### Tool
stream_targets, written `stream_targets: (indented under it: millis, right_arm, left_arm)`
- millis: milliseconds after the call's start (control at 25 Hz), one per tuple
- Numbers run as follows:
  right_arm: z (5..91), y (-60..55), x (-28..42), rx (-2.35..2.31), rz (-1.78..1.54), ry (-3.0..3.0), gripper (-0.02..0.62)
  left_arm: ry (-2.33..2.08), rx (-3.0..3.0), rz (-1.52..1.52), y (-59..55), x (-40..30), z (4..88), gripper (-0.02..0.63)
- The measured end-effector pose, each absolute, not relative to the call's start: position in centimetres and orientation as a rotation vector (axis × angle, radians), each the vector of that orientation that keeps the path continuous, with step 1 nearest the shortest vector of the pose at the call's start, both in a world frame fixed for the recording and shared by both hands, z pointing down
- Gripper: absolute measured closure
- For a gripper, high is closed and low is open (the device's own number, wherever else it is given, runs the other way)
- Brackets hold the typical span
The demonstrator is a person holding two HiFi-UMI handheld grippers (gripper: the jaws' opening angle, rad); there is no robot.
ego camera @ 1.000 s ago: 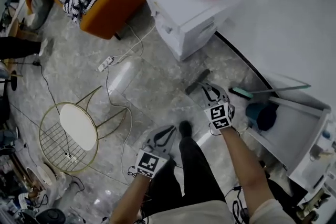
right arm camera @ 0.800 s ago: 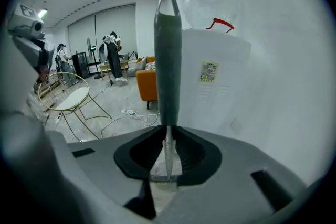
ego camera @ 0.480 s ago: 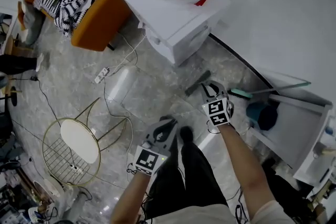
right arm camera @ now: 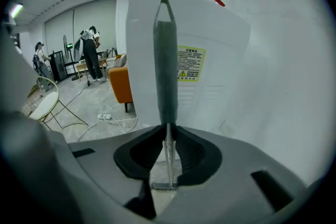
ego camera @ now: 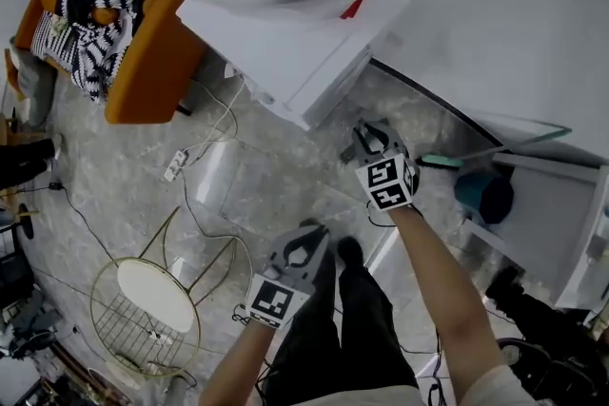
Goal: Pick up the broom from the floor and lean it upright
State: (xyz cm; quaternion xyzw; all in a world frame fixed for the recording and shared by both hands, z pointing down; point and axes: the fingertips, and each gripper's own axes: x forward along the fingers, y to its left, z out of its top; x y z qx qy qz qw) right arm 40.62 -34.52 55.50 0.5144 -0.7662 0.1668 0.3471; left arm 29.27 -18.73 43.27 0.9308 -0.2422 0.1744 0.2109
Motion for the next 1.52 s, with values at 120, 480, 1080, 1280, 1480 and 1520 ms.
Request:
stream_targets:
  millis: [120,480,1080,1280,1480,1520]
  right_arm:
    - [55.9,-37.0,39.9,1.342,0.430,-1.987,0.515]
    - [56.5,-40.2,38.5,1.361,0.389,-2.025,0.512]
    - [57.4,-40.3,36.3,1.303,0.346,-2.040,0.434]
    - [58.5,-40.2,36.0,1.275,0.346,-2.023,0.408]
    - [59.0,-39.3,35.6,1.266,0.333,-2.024,0.440]
    - [59.1,-39.2,35.6,1.261,0.332,-2.021,0.439]
  left_arm:
    - [-0.621,2.578,0.505,-19.8,29.2,44.1,0.581]
    - [-0.563,2.554,0.500,-22.4,28.8,45.8,0.581]
    - [-0.553,2.525,0.517,-23.2,27.2,46.5,0.581]
    - [-0.566,2.523,0.524,-22.9,26.4,47.7,0.581]
    - [-0.575,2.505,0.538,-22.4,25.8,48.0,0.581]
    - [-0.579,2.508,0.537,-22.3,25.7,48.2,0.581]
